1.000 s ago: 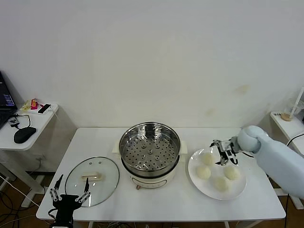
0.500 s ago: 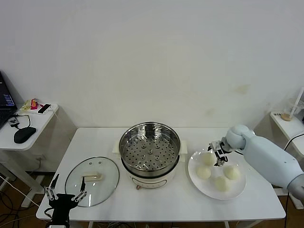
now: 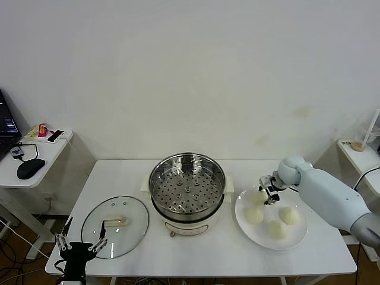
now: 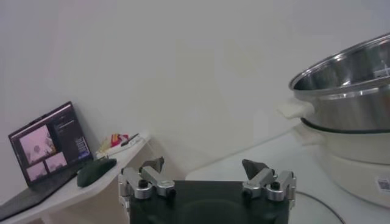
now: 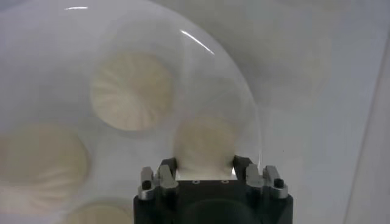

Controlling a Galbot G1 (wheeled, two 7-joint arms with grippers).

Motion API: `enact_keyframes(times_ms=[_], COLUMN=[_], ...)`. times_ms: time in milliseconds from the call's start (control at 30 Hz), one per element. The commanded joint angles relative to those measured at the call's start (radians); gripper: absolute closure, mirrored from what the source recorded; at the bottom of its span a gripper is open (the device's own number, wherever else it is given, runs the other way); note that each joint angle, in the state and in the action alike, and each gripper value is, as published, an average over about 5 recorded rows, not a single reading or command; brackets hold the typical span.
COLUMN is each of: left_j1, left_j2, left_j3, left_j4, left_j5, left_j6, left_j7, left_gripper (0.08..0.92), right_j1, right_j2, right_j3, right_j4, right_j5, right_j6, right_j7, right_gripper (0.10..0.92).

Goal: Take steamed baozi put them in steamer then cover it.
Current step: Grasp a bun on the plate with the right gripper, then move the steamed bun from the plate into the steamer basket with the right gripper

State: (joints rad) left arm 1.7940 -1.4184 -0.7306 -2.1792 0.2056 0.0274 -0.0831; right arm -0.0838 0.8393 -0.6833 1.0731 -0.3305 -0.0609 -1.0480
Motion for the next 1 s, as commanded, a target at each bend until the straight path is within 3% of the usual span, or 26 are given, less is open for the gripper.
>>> enact_keyframes(times_ms=[33, 400, 700, 1000], left_j1=[-0.002, -0.020, -0.039, -0.043], left_j2=[0.005, 0.026, 0.045, 0.055], left_j3=[0.001, 0.013, 0.006, -0.018], left_j4=[0.002, 0.018, 0.047, 0.059], left_j5=[0.000, -0.017, -0.033, -0.042], left_j6=[0.001, 0.008, 0.009, 0.008], left_j7=[0.000, 0.006, 0.012, 0.015], left_gripper=[0.177, 0.177, 0.177, 0.177], right_j1=[0.070, 0.369, 0.662, 0.711], right_j2=[-0.063, -0.161, 0.013, 0.238], right_j3=[-0.042, -0.150, -0.341, -0.498], right_j4=[0.095, 0.217, 0.217, 0.237], right_j5=[0.077, 0.294, 0.468, 0.539], right_j6=[-0.005, -0.040, -0.040, 0.046], right_j7=[-0.029, -0.038, 0.003, 0.075], right_gripper=[0.450, 0.448, 0.448, 0.448])
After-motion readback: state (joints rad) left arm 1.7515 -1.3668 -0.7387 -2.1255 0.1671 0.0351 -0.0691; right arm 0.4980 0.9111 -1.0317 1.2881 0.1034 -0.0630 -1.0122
